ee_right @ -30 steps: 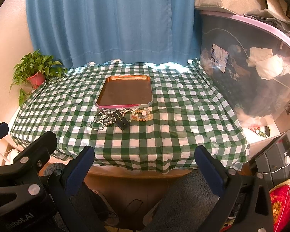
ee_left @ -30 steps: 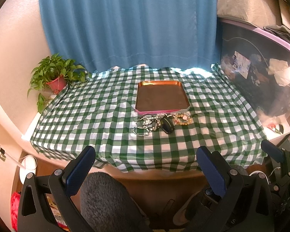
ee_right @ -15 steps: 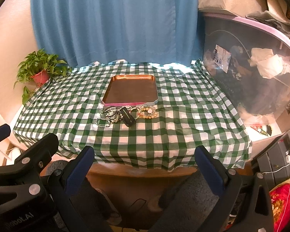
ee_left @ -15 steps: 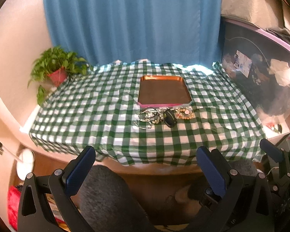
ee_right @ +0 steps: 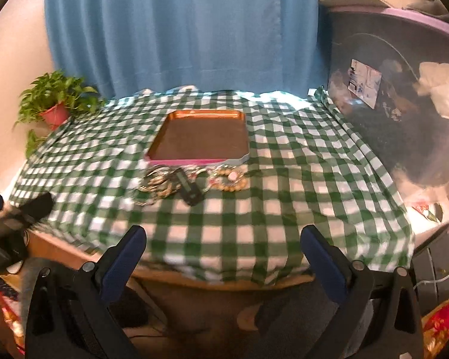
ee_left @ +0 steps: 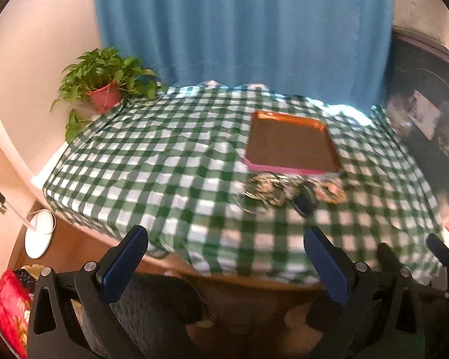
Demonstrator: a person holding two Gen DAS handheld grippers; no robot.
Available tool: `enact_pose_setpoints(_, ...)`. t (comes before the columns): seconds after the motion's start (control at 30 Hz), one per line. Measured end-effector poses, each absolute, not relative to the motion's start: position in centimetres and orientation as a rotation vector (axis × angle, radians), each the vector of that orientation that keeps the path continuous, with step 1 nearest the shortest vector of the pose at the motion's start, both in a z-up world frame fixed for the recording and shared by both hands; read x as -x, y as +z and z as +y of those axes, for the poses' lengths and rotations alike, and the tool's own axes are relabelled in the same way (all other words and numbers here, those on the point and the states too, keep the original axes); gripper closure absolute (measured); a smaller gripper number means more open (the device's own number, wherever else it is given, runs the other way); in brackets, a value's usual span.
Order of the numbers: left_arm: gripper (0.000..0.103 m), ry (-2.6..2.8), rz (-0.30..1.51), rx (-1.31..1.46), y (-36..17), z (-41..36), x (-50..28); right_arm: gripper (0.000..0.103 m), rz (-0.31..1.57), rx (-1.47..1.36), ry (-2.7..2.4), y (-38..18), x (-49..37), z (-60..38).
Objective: Organize jewelry
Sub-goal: 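Grasp the black watch with the right tool while the left tool grasps the teal beaded bracelet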
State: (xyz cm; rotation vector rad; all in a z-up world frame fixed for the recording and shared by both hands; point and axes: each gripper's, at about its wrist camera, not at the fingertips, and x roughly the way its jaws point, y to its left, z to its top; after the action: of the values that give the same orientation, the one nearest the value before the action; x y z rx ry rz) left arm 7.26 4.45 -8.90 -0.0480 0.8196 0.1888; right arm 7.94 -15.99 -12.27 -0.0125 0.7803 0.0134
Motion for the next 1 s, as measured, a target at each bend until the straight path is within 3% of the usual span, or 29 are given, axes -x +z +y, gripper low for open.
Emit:
enact_pose_setpoints(0.2, 0.0, 0.103, 0.83, -0.055, -13.8, 7.1, -12.3, 0.002, 0.806, -0.065, 0.132, -17.5, -13.2, -18.0)
enact_pose_setpoints(0.43, 0.003, -0.041, 0.895, 0.083, -20.4, 9.4, -18.1, 0.003, 0.848, -0.112, 0.301, -21.4, -17.6, -17.7)
enact_pose_setpoints(0.5, 0.02, -0.063, 0.935, 0.077, -22.5, 9.4, -19.9, 0.004, 0.871, -0.135, 0.353, -22.2, -18.6, -17.4)
enact_pose_setpoints(0.53, 0.038, -0.074, 0.957, 0.082, -23.2, 9.4, -20.5, 0.006, 0.882, -0.167, 0.384, -22.6, -19.2, -17.4)
enact_pose_setpoints(0.57, 0.046, -0.091, 0.994, 0.092, -24.2, 9.4, -21.5, 0.014, 0.876, -0.19, 0.414, -22.8, -19.7, -17.3)
enact_pose_setpoints(0.6, 0.047, -0.11, 1.023, 0.108, -25.1, 9.5, -22.4, 0.025, 0.871, -0.189, 0.422, -23.1, -20.0, -17.2)
enact_pose_setpoints(0.7, 0.048, -0.145, 1.023, 0.107, -26.5, 9.4, -23.7, 0.045, 0.872, -0.11, 0.451, -24.1, -21.9, -15.8)
enact_pose_setpoints(0.77, 0.048, -0.157, 1.0, 0.058, -26.5, 8.8, -24.0, 0.051, 0.887, -0.09, 0.481, -24.7, -22.9, -15.1)
enact_pose_setpoints(0.9, 0.054, -0.164, 1.014, 0.016, -26.9, 7.8, -25.1, 0.051, 0.888, -0.04, 0.492, -25.0, -24.1, -13.6)
enact_pose_setpoints(1.0, 0.09, -0.141, 0.987, -0.04, -26.8, 7.4, -25.1, 0.051, 0.89, -0.032, 0.494, -25.1, -24.5, -12.7)
